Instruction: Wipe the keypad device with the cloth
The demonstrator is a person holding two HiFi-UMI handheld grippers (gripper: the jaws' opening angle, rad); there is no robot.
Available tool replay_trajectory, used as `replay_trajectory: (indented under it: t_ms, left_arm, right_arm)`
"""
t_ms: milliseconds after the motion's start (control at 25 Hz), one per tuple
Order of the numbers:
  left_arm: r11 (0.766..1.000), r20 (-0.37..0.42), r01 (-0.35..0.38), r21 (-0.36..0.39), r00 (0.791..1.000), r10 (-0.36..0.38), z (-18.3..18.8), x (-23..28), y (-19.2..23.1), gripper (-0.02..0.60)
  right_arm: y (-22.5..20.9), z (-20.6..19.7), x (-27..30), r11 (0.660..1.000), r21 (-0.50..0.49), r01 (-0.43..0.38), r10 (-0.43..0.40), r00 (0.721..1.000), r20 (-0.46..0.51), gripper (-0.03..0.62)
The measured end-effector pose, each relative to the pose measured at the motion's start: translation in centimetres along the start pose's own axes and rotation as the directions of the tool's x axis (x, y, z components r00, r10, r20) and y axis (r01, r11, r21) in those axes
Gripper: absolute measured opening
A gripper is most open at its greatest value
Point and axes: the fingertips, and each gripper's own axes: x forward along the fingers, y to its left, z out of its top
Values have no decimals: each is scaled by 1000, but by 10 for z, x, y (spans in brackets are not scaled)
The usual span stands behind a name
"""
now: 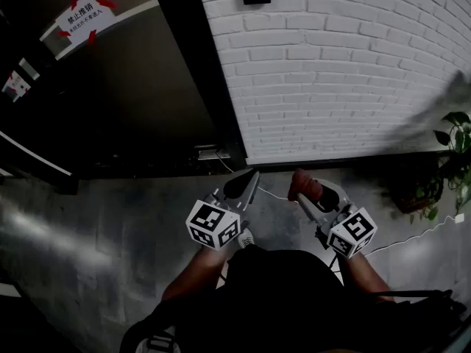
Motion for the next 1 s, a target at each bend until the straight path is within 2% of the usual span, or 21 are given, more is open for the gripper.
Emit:
replay_trajectory:
  t_ms: [400, 680, 840, 1000]
  left_arm:
    - [1000, -5, 25, 4, 1000, -25, 5, 7, 36, 17]
    - [995, -12, 96, 26, 995, -95, 17, 11, 73, 17]
    - [985, -38, 166, 36, 986, -164, 19, 17, 93, 17]
    - [973, -65, 225, 43, 973, -222, 13, 23, 110, 17]
  right_arm:
    - [-4, 6, 44, 1000, 17, -7, 6, 1000, 20, 144]
    - [-8, 19, 94, 999, -41, 28, -28, 1000, 5, 144]
    - [-15, 29, 124, 988, -120, 102, -103, 995, -2, 144]
    - [-29, 35, 149, 951, -244, 189, -204, 978, -36, 144]
